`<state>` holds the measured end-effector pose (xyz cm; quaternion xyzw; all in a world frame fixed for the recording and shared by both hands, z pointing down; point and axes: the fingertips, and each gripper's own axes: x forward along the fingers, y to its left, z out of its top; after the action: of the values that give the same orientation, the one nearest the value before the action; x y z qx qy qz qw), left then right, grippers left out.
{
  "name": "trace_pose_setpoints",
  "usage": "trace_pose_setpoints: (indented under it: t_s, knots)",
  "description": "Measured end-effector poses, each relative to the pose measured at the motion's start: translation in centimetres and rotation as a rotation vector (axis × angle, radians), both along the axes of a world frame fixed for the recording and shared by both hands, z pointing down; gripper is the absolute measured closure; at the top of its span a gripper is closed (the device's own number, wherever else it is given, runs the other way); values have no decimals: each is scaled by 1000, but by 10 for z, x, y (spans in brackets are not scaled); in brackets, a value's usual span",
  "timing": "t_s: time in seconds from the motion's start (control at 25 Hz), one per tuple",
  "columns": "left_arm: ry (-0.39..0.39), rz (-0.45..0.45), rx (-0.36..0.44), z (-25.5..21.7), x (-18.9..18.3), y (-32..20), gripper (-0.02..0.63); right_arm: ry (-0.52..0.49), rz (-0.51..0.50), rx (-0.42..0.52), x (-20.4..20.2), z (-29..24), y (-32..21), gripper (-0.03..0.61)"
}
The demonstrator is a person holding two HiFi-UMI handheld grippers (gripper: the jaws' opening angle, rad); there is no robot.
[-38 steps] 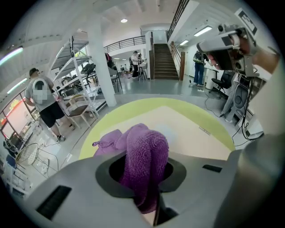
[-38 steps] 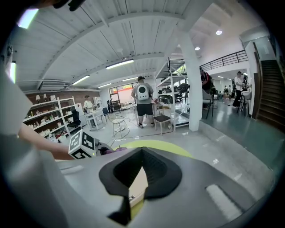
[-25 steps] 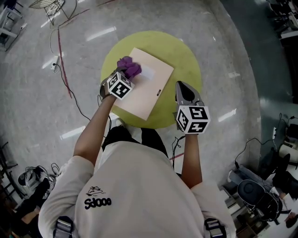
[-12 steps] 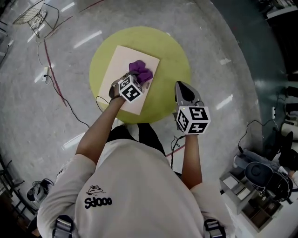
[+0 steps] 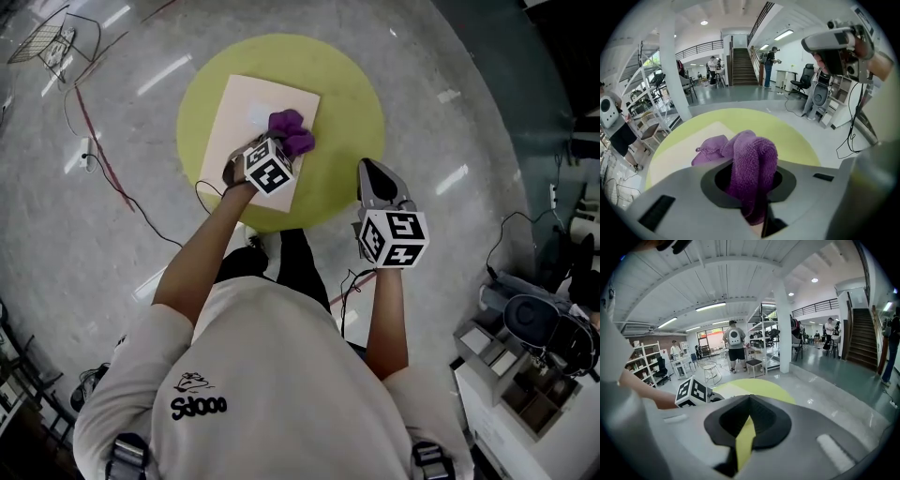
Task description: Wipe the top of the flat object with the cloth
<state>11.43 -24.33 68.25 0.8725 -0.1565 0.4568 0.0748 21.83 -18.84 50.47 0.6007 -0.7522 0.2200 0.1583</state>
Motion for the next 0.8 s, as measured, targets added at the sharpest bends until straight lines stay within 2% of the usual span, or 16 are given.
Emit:
trace_pose_setpoints:
  t_s: [0.16,0.32,0.52,0.64,0.8]
  knots:
    - [-8,-70,10,2,-50,-2,548,-10,-38,0,-32,5,4,568]
    - [-18,-180,20,2,-111,-9,548,-17,-82,10,-66,4,7,569]
    - [-14,-304,34,-4,-167,-11,548,-19,-109,34,-92,-2,17,569]
    - [-11,-363,36,-4,-190,-4,548,-19,-112,47,-99,-4,25,568]
    - [-31,-360,57,-4,-192,4,548,-15,-95,56,-98,-5,37,569]
